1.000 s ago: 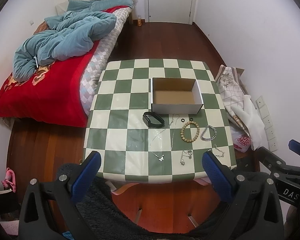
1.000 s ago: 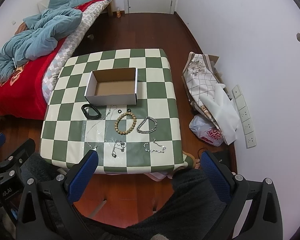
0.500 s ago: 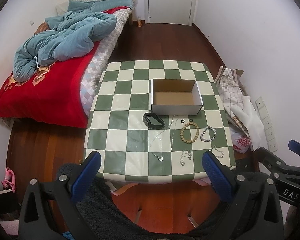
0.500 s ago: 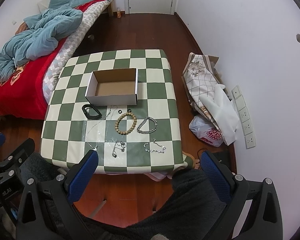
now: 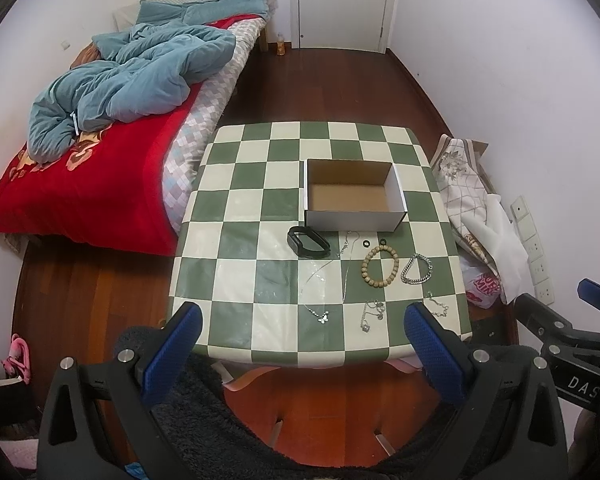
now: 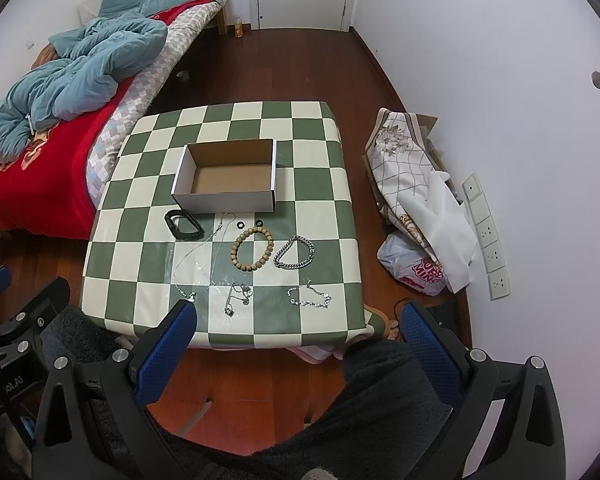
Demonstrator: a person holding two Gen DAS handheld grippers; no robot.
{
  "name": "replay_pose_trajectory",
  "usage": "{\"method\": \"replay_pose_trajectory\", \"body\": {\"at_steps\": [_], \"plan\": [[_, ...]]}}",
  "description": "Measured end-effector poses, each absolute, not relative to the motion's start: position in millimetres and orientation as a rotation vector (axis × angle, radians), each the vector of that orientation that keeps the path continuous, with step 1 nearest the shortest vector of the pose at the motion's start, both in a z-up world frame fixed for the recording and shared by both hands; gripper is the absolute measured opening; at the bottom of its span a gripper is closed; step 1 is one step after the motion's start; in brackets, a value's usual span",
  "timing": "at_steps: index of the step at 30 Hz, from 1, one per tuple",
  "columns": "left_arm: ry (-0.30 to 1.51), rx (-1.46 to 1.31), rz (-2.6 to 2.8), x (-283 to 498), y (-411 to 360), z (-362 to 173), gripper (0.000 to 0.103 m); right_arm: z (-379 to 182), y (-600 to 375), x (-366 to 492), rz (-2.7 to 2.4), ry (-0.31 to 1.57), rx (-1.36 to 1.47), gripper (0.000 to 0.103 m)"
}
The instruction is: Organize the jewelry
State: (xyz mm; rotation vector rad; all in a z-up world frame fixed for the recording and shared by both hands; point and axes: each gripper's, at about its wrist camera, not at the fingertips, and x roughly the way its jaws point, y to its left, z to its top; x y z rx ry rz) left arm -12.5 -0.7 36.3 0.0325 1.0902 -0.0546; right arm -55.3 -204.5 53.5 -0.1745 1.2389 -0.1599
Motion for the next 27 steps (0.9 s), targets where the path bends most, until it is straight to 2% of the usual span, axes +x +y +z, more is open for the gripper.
{"method": "replay_pose_trajectory", "body": {"at_steps": [27], "plan": [[1.088, 0.032, -0.055, -14.2, 1.5, 36.5, 0.103, 55.5, -200.5, -58.1, -0.158, 1.233, -0.179, 0.103]]}}
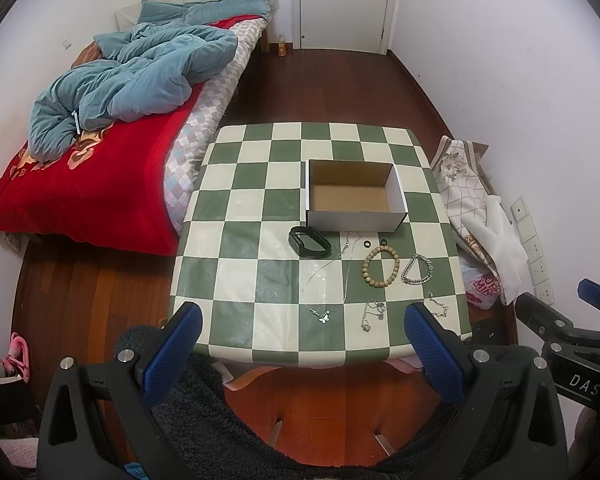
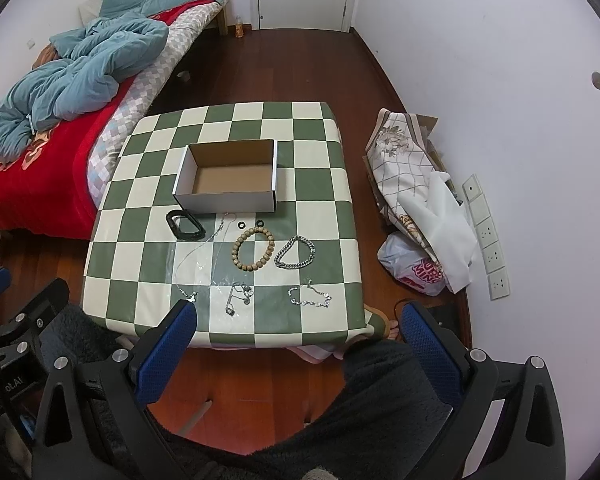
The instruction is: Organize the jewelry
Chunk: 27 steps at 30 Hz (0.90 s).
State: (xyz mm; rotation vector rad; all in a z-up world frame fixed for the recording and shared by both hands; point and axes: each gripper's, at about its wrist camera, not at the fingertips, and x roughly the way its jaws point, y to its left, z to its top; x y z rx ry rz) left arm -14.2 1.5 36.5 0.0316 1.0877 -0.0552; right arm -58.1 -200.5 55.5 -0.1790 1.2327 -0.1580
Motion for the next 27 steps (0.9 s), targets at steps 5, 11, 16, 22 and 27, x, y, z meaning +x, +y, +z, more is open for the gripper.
{"method": "replay_pose_trajectory", "body": {"at_steps": [5, 11, 16, 22, 27], "plan": [[1.090, 0.027, -0.054, -13.3, 0.5, 36.1, 0.103, 55.4, -200.3, -57.7, -0.159, 1.233, -0.176, 0.103], [1.094, 0.031, -0.057, -14.0, 3.5, 38.9, 0.103, 55.1, -200.0, -57.9, -0.159, 1.233, -0.178, 0.103], [1.096, 0.029, -0.045, -11.8, 3.5, 36.2, 0.103, 52.4, -202.4, -56.8, -0.167, 1.234, -0.175, 0.103], [1.135, 0.046, 0.030, 20.7, 7.0, -4.9, 0.103, 17.9, -222.0, -41.6, -0.229, 1.265, -0.141, 0.103], [1.207, 0.058, 0.070, 49.5, 9.4, -52.1, 0.103, -26.4, -250.3, -21.3, -0.281, 1.322, -0.089, 0.103]]}}
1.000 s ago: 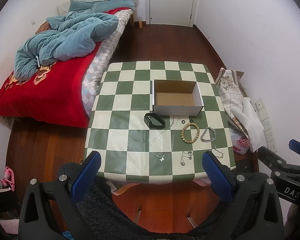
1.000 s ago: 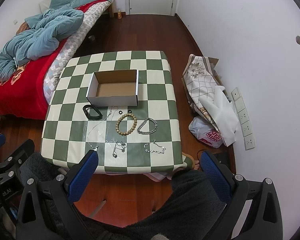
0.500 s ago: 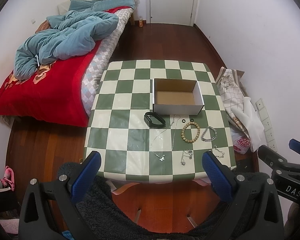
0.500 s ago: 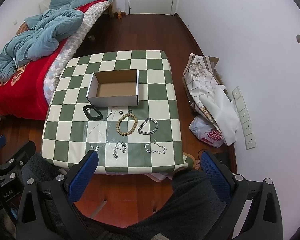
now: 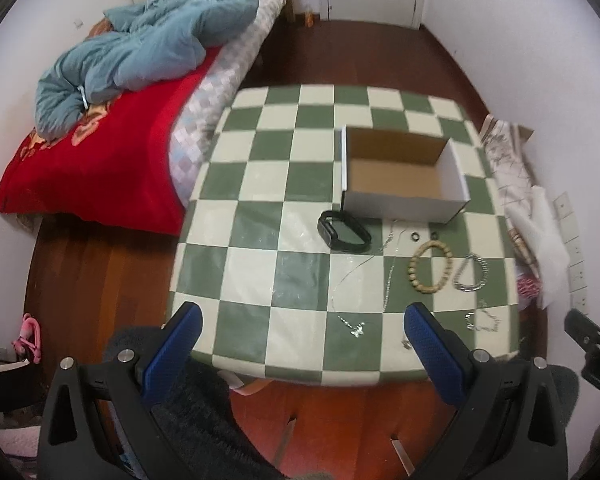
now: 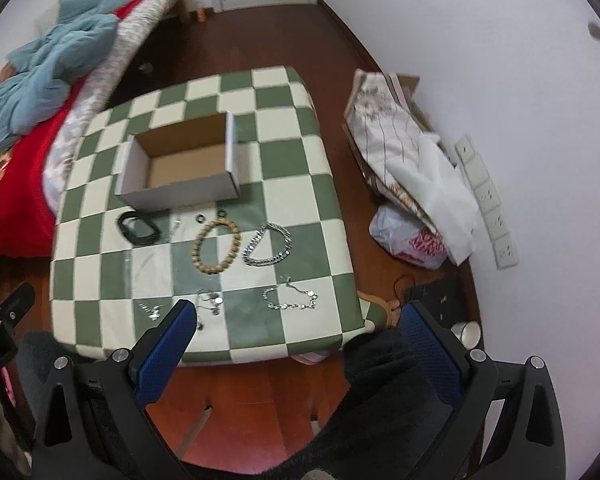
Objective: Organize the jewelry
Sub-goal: 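Reach the right gripper to the silver chain necklace and grasp it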
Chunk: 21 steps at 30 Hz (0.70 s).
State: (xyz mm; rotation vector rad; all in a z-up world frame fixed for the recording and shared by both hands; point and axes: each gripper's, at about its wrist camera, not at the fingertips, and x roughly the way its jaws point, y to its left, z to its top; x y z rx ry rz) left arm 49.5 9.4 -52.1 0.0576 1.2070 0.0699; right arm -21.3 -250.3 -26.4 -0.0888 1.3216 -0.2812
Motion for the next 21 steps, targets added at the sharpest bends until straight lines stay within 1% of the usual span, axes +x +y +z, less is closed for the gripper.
{"method": "replay_pose_trajectory", "body": {"at_steps": [6, 8, 17, 21], "plan": [[1.337, 0.113, 0.064, 70.1, 3.7, -113.4, 0.103, -87.9, -287.5, -4.8, -0.308, 1.430, 0.017, 0.103], [1.368, 0.137, 0.066, 74.3, 0.2, -131.7, 0.103, -107.3, -296.6, -1.9, -0.307, 1.466, 0.045, 0.099], [1.475, 0.142, 0.023, 84.7, -4.0, -193.6, 0.102, -174.5, -309.4, 1.7, -0.296, 1.602, 0.062, 0.093], [1.509, 0.153, -0.014, 83.1, -9.6, -215.2, 0.097, -199.1, -311.8, 3.1, -0.305, 1.635, 0.044, 0.090]]}}
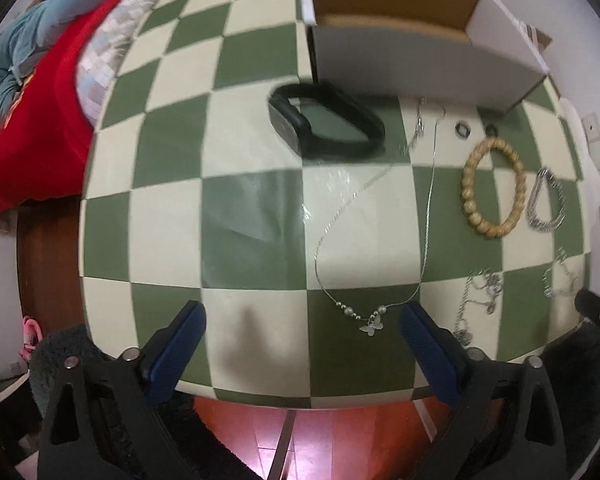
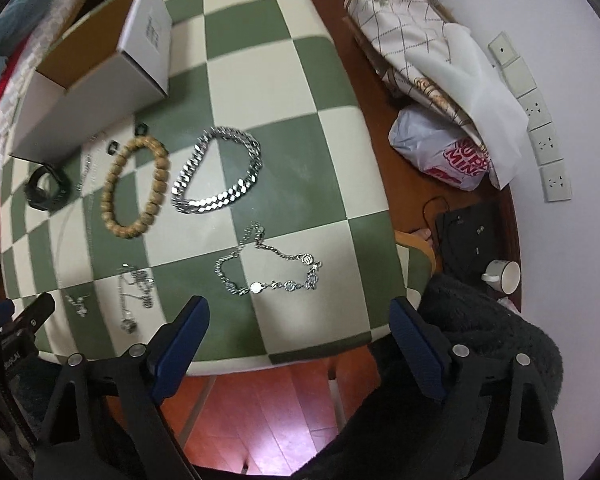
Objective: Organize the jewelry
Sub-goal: 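Reach the right gripper to the silver chain necklace and grasp it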
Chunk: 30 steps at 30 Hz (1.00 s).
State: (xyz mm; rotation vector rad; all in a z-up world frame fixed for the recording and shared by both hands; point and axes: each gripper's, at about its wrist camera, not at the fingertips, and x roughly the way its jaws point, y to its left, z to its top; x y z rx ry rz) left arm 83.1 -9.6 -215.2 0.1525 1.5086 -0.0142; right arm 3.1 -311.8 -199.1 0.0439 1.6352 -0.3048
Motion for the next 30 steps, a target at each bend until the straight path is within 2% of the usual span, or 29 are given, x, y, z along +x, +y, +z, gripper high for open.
{"method": "replay_pose_trajectory", "body": {"at_steps": [5, 14, 15, 17, 20, 22, 25, 26, 27, 30], "plan": [[1.540, 0.160, -0.043, 79.3, -15.5, -233.0, 0.092, -222.2, -313.4, 6.7, -0.300, 1.676, 0.033, 0.085], [1.529, 0.169, -0.070, 74.8, -22.9, -248.9, 0.092, -234.5, -308.0, 14.3, -0.286, 1.666, -0.004, 0.081], [1.529, 0.171, -0.073, 70.1, -27.7, -247.8, 0.089, -234.7, -308.1, 15.0, -0.283, 1.664, -0.003, 0.081], [1.526, 0.164, -0.090, 68.4, -30.6, -249.5, 0.081, -236.5, -308.4, 16.8, -0.278, 1.676, -0.003, 0.078], [1.516, 0.150, -0.110, 64.9, -33.9, -248.5, 0.074, -236.5, -305.8, 16.4, -0.265, 1.677, 0.000, 0.077], [1.506, 0.133, -0.135, 63.9, -39.2, -248.2, 0.062, -238.9, -303.9, 15.6, -0.255, 1.688, 0.008, 0.076], [1.480, 0.152, -0.164, 60.9, -47.3, -244.9, 0.034, -239.7, -299.1, 13.8, -0.251, 1.679, -0.009, 0.076], [1.473, 0.159, -0.172, 59.6, -48.9, -243.8, 0.012, -240.1, -298.0, 13.0, -0.251, 1.676, -0.010, 0.075], [1.476, 0.163, -0.176, 58.6, -50.0, -244.2, 0.006, -239.9, -297.4, 12.3, -0.250, 1.672, -0.010, 0.074], [1.472, 0.161, -0.183, 55.8, -49.6, -246.1, 0.005, -239.6, -294.9, 11.6, -0.237, 1.655, -0.024, 0.065]]}}
